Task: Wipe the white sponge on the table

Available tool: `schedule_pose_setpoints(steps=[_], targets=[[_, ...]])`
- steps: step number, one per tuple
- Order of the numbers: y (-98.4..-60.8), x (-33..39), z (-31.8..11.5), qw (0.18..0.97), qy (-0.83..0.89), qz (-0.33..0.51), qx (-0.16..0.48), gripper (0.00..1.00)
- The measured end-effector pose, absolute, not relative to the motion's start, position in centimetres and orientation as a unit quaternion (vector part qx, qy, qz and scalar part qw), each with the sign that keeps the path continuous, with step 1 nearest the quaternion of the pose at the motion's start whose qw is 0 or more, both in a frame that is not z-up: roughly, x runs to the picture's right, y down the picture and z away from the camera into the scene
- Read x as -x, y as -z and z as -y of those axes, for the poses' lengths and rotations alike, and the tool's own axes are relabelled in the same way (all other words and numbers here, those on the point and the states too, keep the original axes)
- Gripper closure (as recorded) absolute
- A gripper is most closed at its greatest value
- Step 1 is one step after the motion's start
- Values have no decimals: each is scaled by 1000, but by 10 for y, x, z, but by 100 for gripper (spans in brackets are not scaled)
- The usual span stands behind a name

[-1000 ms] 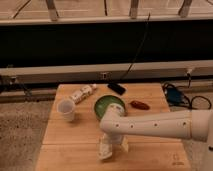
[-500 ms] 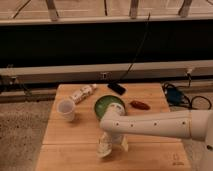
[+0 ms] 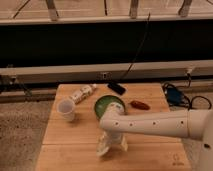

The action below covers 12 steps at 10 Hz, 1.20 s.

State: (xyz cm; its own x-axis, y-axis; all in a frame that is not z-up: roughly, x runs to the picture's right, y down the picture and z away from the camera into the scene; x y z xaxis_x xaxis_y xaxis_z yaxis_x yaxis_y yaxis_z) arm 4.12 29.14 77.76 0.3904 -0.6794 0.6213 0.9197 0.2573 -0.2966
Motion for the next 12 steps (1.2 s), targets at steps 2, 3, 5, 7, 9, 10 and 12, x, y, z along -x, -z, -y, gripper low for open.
schedule_pose_setpoints(steps=[2, 3, 5, 7, 9, 10, 12], targets=[[-779, -41, -291, 770, 519, 190, 320, 20], [-780, -41, -291, 769, 519, 191, 320, 20], [-781, -39, -291, 768, 520, 193, 321, 20], [-782, -39, -291, 768, 519, 193, 322, 20], [-784, -39, -291, 767, 519, 195, 323, 20], [-784, -39, -291, 767, 519, 195, 323, 20], [-783, -39, -290, 767, 519, 195, 323, 20]])
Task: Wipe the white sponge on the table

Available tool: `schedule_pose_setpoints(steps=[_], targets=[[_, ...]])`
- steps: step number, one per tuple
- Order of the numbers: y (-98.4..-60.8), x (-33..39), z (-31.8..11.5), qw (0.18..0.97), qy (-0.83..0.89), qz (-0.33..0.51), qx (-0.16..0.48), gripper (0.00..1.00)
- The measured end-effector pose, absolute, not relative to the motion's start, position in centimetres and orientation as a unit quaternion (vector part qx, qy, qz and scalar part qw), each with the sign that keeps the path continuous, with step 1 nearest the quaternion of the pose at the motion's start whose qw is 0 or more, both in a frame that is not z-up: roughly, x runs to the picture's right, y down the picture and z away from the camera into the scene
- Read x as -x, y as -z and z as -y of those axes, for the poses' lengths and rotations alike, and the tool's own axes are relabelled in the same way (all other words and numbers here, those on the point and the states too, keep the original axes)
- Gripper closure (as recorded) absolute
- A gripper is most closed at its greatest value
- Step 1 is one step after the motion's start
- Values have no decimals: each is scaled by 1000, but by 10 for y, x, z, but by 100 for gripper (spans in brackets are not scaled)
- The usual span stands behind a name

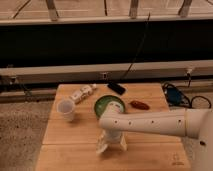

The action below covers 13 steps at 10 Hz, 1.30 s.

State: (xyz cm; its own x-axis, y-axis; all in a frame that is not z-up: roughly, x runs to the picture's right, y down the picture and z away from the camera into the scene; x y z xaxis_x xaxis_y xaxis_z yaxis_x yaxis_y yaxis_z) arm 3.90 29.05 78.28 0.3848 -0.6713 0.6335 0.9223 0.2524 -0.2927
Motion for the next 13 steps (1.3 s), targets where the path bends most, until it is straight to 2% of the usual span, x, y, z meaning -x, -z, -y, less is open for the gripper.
schedule_pose_setpoints(steps=[13], targets=[[-789, -39, -290, 766, 517, 199, 326, 20]])
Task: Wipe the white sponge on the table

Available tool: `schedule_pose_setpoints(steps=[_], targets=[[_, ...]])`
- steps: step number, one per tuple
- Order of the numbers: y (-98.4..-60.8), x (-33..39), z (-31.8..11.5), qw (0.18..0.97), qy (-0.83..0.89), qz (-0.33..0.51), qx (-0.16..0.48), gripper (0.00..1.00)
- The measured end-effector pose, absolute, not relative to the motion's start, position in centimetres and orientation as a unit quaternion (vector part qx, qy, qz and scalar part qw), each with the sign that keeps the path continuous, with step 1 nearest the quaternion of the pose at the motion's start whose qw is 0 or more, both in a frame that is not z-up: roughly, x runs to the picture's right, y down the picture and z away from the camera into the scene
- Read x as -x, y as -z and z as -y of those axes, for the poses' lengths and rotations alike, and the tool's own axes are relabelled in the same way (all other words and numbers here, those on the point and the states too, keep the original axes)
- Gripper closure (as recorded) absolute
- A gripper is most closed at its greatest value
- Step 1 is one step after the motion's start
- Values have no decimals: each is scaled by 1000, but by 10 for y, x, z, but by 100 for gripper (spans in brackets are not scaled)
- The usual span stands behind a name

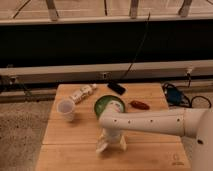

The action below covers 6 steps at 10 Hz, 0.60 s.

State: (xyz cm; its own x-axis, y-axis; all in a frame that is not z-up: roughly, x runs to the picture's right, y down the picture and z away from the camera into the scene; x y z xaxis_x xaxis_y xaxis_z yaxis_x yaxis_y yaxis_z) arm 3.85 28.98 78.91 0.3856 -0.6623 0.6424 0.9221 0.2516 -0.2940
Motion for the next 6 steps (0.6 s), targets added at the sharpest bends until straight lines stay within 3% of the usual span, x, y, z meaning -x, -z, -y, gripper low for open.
schedule_pose_setpoints(steps=[6], targets=[[-791, -38, -288, 765, 519, 198, 326, 20]])
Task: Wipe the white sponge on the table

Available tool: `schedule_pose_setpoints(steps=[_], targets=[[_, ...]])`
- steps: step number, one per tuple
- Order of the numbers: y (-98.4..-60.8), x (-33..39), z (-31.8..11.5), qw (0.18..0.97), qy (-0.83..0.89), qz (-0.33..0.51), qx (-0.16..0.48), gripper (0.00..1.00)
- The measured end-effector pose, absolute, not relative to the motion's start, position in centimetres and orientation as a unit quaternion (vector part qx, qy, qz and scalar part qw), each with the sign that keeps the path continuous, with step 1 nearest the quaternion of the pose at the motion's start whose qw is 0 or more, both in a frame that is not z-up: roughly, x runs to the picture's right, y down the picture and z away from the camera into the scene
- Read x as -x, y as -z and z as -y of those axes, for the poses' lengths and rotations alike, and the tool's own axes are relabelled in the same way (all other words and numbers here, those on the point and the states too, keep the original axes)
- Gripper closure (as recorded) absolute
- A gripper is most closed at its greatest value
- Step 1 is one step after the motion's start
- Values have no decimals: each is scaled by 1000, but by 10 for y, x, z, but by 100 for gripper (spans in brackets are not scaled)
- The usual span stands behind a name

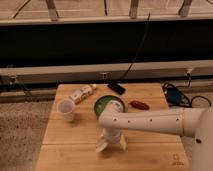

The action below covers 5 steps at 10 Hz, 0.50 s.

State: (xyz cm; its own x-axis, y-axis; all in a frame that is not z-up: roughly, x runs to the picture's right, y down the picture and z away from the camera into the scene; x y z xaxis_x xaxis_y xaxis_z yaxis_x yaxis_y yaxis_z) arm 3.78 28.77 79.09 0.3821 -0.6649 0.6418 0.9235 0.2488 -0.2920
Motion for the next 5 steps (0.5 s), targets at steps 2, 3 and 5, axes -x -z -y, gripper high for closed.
schedule_pose_setpoints(steps=[2, 3, 5], targets=[[-796, -39, -289, 765, 517, 200, 328, 20], [-795, -37, -288, 765, 518, 200, 327, 20], [-795, -37, -288, 765, 518, 200, 327, 20]])
